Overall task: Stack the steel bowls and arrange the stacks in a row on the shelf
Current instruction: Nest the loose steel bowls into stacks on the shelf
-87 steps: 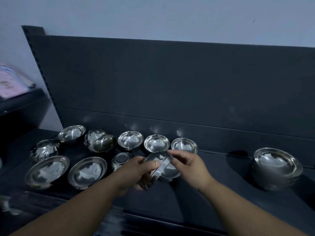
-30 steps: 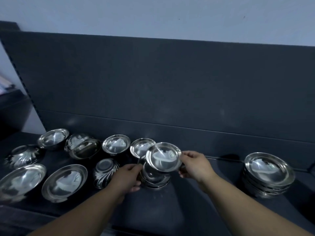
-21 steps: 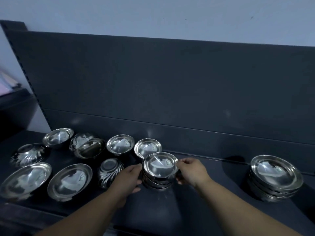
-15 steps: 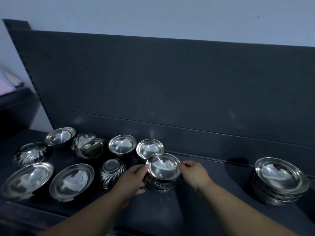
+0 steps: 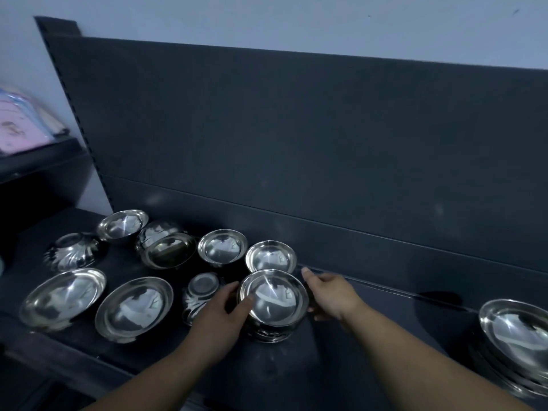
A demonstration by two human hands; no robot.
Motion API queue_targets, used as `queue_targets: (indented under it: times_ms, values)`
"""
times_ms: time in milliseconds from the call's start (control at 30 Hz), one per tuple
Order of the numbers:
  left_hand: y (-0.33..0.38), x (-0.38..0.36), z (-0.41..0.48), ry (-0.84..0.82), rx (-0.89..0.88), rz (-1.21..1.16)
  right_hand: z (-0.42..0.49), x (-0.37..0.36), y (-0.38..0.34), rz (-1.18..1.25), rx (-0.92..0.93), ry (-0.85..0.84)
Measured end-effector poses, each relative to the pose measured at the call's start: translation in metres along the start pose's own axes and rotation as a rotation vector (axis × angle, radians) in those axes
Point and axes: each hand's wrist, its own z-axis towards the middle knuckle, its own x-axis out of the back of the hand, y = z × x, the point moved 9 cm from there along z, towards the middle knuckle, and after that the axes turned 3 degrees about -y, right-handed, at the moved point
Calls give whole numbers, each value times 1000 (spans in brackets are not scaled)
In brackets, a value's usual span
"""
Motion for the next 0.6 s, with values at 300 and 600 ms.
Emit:
queue_targets:
  times_ms: [300, 600]
  values:
    - [-7, -2, -6, -22, 63, -175, 45, -21, -15, 146, -68, -84]
    - [-15, -8, -7, -28, 87, -300, 46, -4, -7, 231, -33, 43]
